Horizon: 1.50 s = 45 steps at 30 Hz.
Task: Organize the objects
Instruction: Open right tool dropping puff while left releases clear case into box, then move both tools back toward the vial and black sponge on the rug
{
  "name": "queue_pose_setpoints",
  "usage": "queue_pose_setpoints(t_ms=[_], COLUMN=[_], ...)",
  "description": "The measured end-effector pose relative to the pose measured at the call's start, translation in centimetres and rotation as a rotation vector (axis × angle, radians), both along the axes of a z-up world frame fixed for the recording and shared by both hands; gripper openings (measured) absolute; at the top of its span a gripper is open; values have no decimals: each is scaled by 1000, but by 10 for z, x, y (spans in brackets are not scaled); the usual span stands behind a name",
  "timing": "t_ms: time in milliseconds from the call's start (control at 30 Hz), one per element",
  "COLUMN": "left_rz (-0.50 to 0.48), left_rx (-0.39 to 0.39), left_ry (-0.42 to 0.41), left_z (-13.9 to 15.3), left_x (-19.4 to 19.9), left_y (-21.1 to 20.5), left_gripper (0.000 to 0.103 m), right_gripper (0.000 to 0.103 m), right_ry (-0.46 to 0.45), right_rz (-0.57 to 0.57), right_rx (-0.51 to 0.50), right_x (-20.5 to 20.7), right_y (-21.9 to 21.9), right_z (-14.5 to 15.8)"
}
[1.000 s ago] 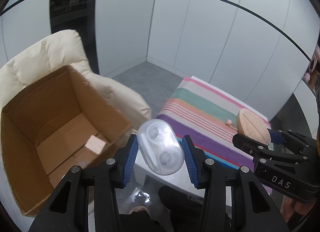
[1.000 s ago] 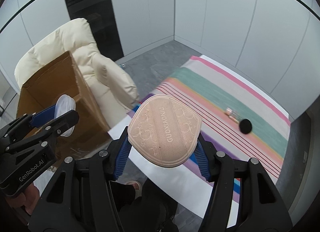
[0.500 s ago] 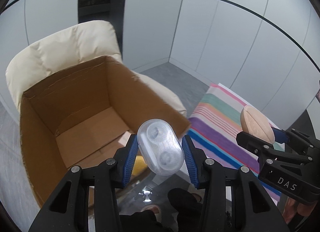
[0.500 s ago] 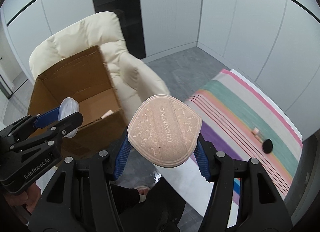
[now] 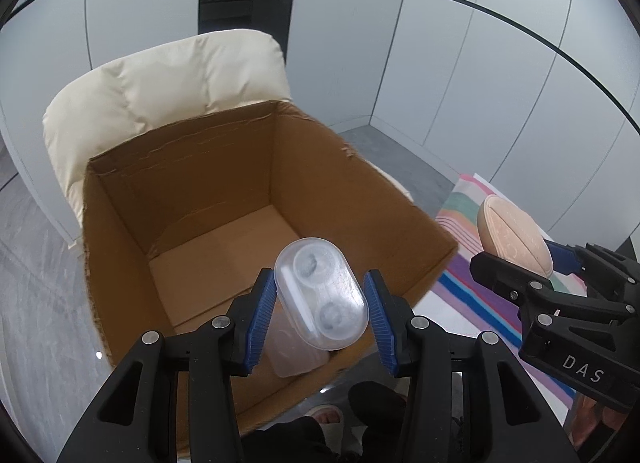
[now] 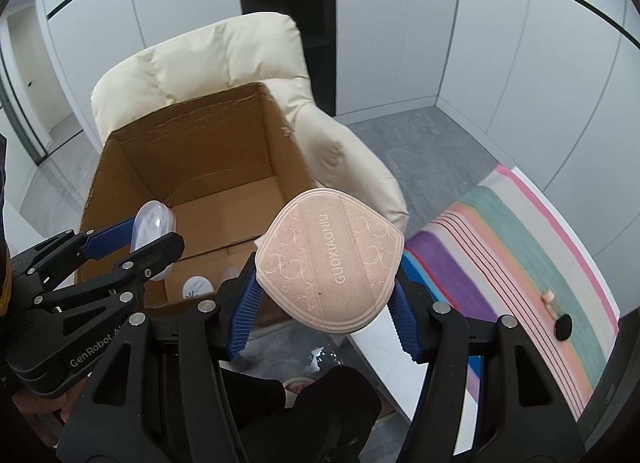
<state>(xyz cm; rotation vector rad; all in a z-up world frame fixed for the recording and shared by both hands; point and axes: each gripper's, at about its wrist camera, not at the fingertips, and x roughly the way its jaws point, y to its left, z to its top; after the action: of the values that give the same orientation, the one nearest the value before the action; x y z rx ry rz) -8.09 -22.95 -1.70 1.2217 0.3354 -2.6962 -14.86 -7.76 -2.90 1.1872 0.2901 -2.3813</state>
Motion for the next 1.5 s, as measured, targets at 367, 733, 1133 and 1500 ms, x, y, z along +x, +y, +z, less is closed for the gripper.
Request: queue_pose_setpoints(t_ms=[367, 733, 1133, 1500], left_rz=[50, 186, 207, 150], left_rx=[-15, -76, -74, -64], left_ry=[-15, 17, 11, 15], left_z=[-5, 3, 1, 0], left_x=[14, 36, 38, 18], left_y=[-30, -66, -74, -47], left_gripper=[57, 102, 103, 103], right_gripper=[61, 69, 100, 103], right_ry=[-29, -5, 23, 30], right_rz=[59, 98, 44, -21], right_rx=[-5, 4, 11, 11], right_x=[-2, 1, -3, -10], right_y=[-41, -75, -73, -38], right_z=[-7, -8, -4, -2])
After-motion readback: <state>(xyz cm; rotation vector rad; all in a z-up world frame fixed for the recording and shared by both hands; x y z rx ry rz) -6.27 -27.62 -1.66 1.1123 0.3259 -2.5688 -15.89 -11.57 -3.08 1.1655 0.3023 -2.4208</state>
